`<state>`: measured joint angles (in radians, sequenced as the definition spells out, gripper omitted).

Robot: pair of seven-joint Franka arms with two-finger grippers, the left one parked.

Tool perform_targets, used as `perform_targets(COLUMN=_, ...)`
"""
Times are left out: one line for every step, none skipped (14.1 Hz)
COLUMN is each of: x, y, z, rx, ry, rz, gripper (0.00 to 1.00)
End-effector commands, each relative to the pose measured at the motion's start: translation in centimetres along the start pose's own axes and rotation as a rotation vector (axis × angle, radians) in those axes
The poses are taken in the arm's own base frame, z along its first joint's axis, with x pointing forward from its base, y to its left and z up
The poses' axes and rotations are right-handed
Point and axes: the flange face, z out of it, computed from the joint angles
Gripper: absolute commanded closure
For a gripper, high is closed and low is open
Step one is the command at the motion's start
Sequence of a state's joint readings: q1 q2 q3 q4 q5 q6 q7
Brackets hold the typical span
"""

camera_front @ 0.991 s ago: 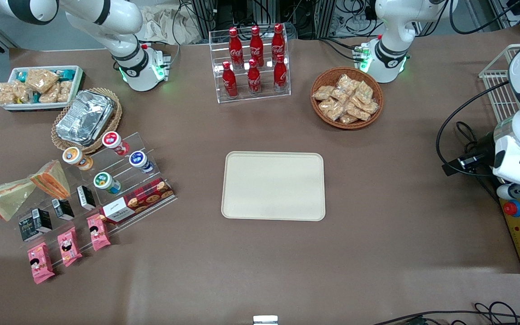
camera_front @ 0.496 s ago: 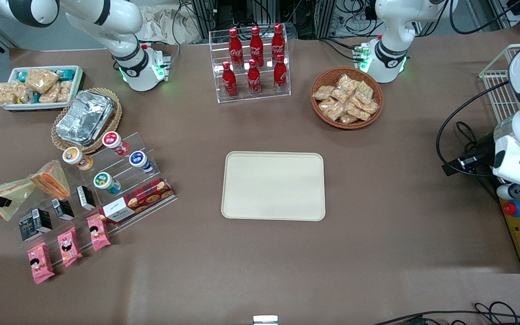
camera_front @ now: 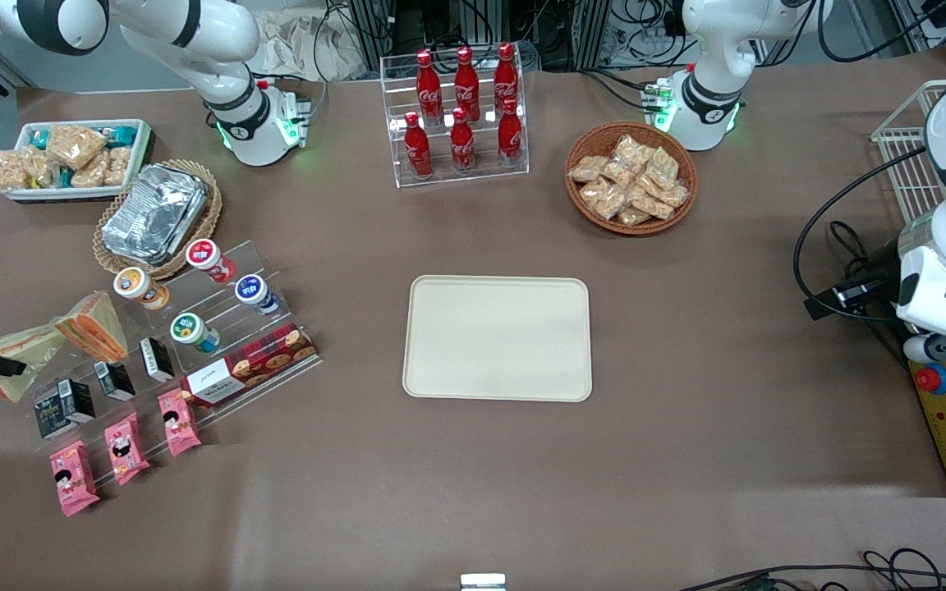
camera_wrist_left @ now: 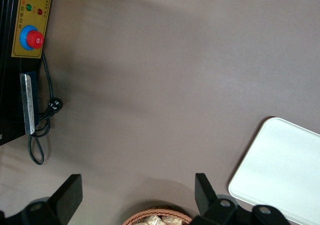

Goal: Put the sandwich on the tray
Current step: 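Lift the sandwich up and out of the acrylic rack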

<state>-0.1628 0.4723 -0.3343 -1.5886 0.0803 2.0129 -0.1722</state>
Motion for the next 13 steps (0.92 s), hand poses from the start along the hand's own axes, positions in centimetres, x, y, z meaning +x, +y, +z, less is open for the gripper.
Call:
perform_targets(x=0.3, y=-0.3, z=-0.7, rx=0.019, ry=0.018, rz=-0.019, gripper=0.43)
perform_targets(x=0.1, y=-0.4, z=-0.9, rx=0.028, ry=0.007, rz=-0.016, gripper=0.43)
perform_targets(x=-0.2, y=-0.4, z=-1.2, rx=0.038, ry=-0.014, rz=-0.017, gripper=0.45)
perform_targets(x=-0.2, y=-0.6, z=-2.2, rx=0.043, ry=-0.027, rz=-0.021, gripper=0.48)
perform_targets(x=-0.1, y=-1.2, z=-3.4, rx=0.047, ry=-0.042, rz=-0.029, gripper=0.48)
perform_targets(x=-0.3, y=-1.5, z=-4.2, rx=0.054, ry=-0.067, rz=-0.036, gripper=0.47)
perform_targets(x=-0.4, y=-1.5, z=-4.9, rx=0.058, ry=-0.076, rz=-0.038, gripper=0.47)
perform_targets(x=-0.5, y=-1.6, z=-5.8, rx=0.062, ry=-0.07, rz=-0.052, gripper=0.47)
perform_targets(x=-0.7, y=-1.8, z=-6.5, rx=0.07, ry=-0.063, rz=-0.096, gripper=0.47)
perform_targets(x=-0.7, y=-2.6, z=-7.8, rx=0.078, ry=-0.045, rz=-0.135, gripper=0.47)
perform_targets(x=-0.6, y=-3.4, z=-9.5, rx=0.079, ry=-0.023, rz=-0.156, gripper=0.47)
perform_targets(x=-0.6, y=-4.1, z=-10.8, rx=0.079, ry=-0.004, rz=-0.188, gripper=0.47)
perform_targets(x=-0.5, y=-5.6, z=-12.1, rx=0.08, ry=0.02, rz=-0.25, gripper=0.47)
